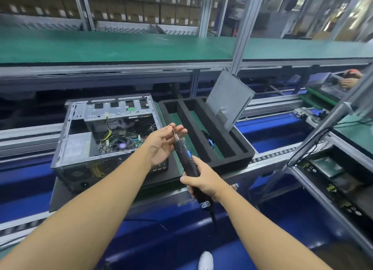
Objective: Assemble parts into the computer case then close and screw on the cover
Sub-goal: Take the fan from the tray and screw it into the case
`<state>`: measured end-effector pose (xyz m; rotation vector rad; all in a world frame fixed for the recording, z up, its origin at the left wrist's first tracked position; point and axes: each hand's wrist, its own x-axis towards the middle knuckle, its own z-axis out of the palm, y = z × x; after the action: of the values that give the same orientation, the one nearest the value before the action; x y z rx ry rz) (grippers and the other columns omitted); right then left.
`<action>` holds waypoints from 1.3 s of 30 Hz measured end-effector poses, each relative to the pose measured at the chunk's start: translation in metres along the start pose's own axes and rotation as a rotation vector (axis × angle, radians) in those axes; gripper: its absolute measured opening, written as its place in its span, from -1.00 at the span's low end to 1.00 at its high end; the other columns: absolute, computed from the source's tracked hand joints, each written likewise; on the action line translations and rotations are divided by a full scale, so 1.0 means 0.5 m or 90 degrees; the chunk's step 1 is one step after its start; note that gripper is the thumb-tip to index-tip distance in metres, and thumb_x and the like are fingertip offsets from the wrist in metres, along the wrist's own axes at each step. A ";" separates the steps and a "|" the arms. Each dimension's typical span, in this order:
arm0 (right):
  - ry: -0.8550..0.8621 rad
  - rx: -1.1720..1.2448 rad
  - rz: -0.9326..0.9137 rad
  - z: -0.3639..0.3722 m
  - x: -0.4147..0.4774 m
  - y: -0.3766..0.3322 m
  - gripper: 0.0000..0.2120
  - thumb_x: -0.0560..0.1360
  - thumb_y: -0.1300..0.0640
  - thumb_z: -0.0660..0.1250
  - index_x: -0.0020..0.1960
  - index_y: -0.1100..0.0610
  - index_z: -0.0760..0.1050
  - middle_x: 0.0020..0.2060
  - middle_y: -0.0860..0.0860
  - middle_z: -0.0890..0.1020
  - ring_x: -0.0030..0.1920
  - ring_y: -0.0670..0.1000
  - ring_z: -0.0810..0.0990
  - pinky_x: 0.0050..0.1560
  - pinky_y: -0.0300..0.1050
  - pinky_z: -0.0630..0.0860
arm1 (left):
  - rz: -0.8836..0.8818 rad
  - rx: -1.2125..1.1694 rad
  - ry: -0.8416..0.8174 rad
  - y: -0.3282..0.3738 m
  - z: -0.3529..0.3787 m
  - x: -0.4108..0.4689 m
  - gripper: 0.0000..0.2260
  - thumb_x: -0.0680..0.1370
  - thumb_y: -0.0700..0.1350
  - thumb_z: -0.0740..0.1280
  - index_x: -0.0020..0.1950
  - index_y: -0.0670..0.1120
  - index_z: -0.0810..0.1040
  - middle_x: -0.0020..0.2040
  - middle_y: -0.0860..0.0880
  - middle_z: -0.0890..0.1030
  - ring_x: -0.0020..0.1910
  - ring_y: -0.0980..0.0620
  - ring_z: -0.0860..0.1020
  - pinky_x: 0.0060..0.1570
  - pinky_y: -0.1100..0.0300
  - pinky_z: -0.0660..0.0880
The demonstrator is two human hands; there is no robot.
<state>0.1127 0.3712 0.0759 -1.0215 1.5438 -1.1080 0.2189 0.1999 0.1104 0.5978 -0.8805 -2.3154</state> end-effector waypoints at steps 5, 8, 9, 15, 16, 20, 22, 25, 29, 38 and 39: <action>-0.032 0.033 -0.012 0.062 -0.011 -0.004 -0.70 0.41 0.15 0.51 0.00 -0.10 0.45 -0.31 0.13 0.58 -0.38 0.10 0.52 -0.31 0.05 0.53 | 0.049 -0.009 0.039 0.013 -0.013 -0.069 -0.85 0.65 -0.18 0.24 0.16 -0.20 0.51 -0.06 -0.10 0.68 0.01 -0.06 0.69 0.04 0.08 0.60; -0.066 0.053 -0.024 0.091 -0.007 -0.018 -0.59 0.41 0.17 0.52 0.13 -0.11 0.43 -0.23 0.10 0.59 -0.34 0.11 0.53 -0.27 0.07 0.54 | 0.101 0.025 0.061 0.027 -0.029 -0.092 -0.82 0.66 -0.12 0.25 0.17 -0.19 0.53 0.04 -0.12 0.68 0.07 -0.05 0.67 0.05 0.08 0.61; -0.075 0.057 -0.027 0.098 -0.006 -0.021 -0.55 0.41 0.18 0.52 0.18 -0.09 0.42 -0.22 0.08 0.59 -0.34 0.10 0.53 -0.28 0.05 0.54 | 0.113 0.031 0.069 0.031 -0.035 -0.098 -0.81 0.65 -0.10 0.25 0.16 -0.18 0.54 0.07 -0.12 0.68 0.09 -0.05 0.67 0.09 0.06 0.60; -0.124 0.060 -0.054 0.136 -0.005 -0.026 -0.47 0.43 0.26 0.51 0.29 -0.01 0.38 -0.20 0.08 0.55 -0.32 0.07 0.53 -0.26 0.03 0.54 | 0.138 0.027 0.128 0.042 -0.082 -0.119 -0.79 0.60 -0.12 0.33 0.14 -0.22 0.56 0.06 -0.16 0.70 0.10 -0.12 0.67 0.13 -0.01 0.59; -0.131 0.061 -0.054 0.142 -0.004 -0.024 -0.47 0.43 0.26 0.50 0.30 0.00 0.37 -0.20 0.08 0.55 -0.32 0.07 0.53 -0.26 0.03 0.54 | 0.132 0.035 0.139 0.042 -0.090 -0.121 -0.78 0.60 -0.11 0.33 0.16 -0.22 0.56 0.08 -0.16 0.69 0.11 -0.12 0.66 0.17 -0.02 0.57; -0.151 0.071 -0.056 0.163 0.005 -0.012 -0.47 0.41 0.23 0.50 0.27 -0.01 0.37 -0.22 0.06 0.55 -0.35 0.07 0.53 -0.29 0.01 0.54 | 0.126 0.032 0.180 0.045 -0.113 -0.127 -0.78 0.61 -0.13 0.31 0.17 -0.25 0.54 0.08 -0.19 0.69 0.12 -0.15 0.66 0.18 -0.04 0.54; -0.161 0.081 -0.054 0.168 0.010 -0.007 -0.49 0.41 0.24 0.50 0.25 -0.01 0.38 -0.22 0.05 0.54 -0.37 0.06 0.52 -0.31 -0.01 0.54 | 0.122 0.050 0.200 0.047 -0.117 -0.128 -0.79 0.62 -0.14 0.30 0.18 -0.25 0.53 0.07 -0.20 0.69 0.11 -0.16 0.66 0.17 -0.06 0.54; -0.192 0.097 -0.042 0.169 0.021 -0.005 -0.46 0.40 0.25 0.51 0.27 -0.03 0.37 -0.21 0.04 0.52 -0.37 0.04 0.52 -0.30 -0.02 0.53 | 0.126 0.079 0.230 0.050 -0.120 -0.132 -0.81 0.63 -0.12 0.29 0.15 -0.21 0.55 0.05 -0.16 0.70 0.11 -0.13 0.66 0.16 -0.07 0.54; -0.259 0.103 -0.027 0.167 0.045 -0.015 -0.36 0.39 0.28 0.52 0.35 -0.03 0.32 -0.15 0.04 0.54 -0.35 0.06 0.53 -0.30 -0.01 0.54 | 0.158 0.057 0.270 0.054 -0.128 -0.138 -0.78 0.62 -0.07 0.30 0.14 -0.20 0.57 0.01 -0.12 0.70 0.10 -0.11 0.67 0.12 -0.04 0.57; -0.292 0.053 0.018 0.181 0.068 -0.013 -0.40 0.41 0.27 0.52 0.33 0.07 0.29 0.02 0.06 0.61 -0.30 0.01 0.60 -0.23 -0.04 0.59 | 0.178 -0.003 0.316 0.049 -0.161 -0.153 -0.80 0.62 -0.10 0.31 0.13 -0.22 0.54 0.03 -0.18 0.69 0.07 -0.10 0.68 0.11 0.02 0.59; -0.286 0.047 0.013 0.188 0.070 -0.010 -0.43 0.41 0.26 0.52 0.30 0.08 0.32 0.07 0.07 0.62 -0.30 0.02 0.60 -0.23 -0.04 0.59 | 0.176 0.005 0.309 0.053 -0.163 -0.155 -0.81 0.62 -0.10 0.30 0.12 -0.21 0.55 0.05 -0.18 0.69 0.09 -0.10 0.67 0.13 0.02 0.58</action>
<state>0.1976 0.3197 0.0596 -1.1115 1.1418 -0.8426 0.3323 0.1983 0.0887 0.9281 -0.6867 -1.8080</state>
